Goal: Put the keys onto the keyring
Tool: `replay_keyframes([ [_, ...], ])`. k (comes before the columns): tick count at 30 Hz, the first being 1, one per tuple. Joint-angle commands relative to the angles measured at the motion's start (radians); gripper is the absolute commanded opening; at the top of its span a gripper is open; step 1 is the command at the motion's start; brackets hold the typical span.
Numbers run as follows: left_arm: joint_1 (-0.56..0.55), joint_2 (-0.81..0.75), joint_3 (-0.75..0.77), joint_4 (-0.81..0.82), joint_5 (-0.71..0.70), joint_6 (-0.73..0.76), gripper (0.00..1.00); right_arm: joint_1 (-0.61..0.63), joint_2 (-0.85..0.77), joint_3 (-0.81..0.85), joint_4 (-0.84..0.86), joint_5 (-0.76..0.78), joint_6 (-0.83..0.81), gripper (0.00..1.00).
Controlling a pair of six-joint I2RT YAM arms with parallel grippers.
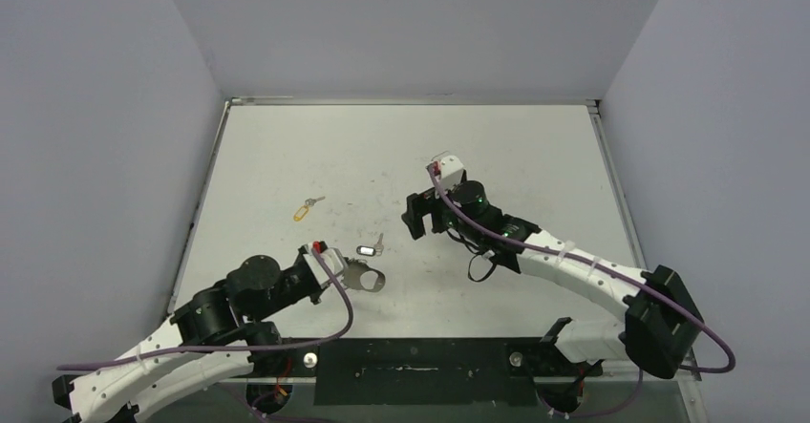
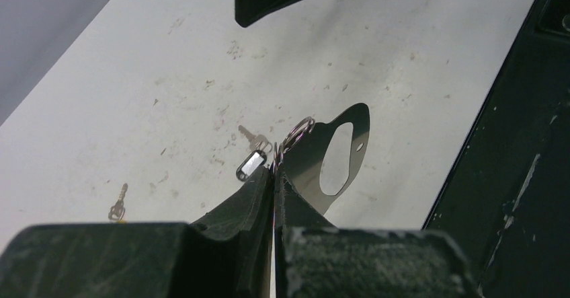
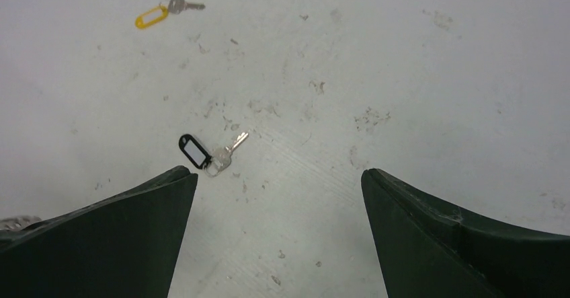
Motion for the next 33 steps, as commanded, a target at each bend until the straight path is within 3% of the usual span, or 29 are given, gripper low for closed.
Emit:
replay_keyframes([
  [1, -0.003, -0.066, 0.067, -0.19, -0.06, 0.051, 0.0, 0.002, 0.077, 0.0, 0.042, -0.148, -0.114, 1.0],
  [7, 0.0, -0.169, 0.055, -0.194, -0.117, 0.085, 0.0, 0.031, 0.099, -0.14, 0.287, -0.386, -0.531, 0.95],
  [13, 0.001, -0.194, 0.045, -0.187, -0.148, 0.124, 0.0, 0.079, 0.229, -0.103, 0.257, -0.484, -0.827, 0.84],
  [27, 0.049, -0.169, 0.027, -0.186, -0.086, 0.144, 0.0, 0.166, 0.534, -0.084, 0.583, -0.411, -0.897, 0.52],
  [33, 0.121, -0.189, 0.014, -0.169, -0.027, 0.15, 0.0, 0.175, 0.596, -0.062, 0.647, -0.382, -0.887, 0.45],
])
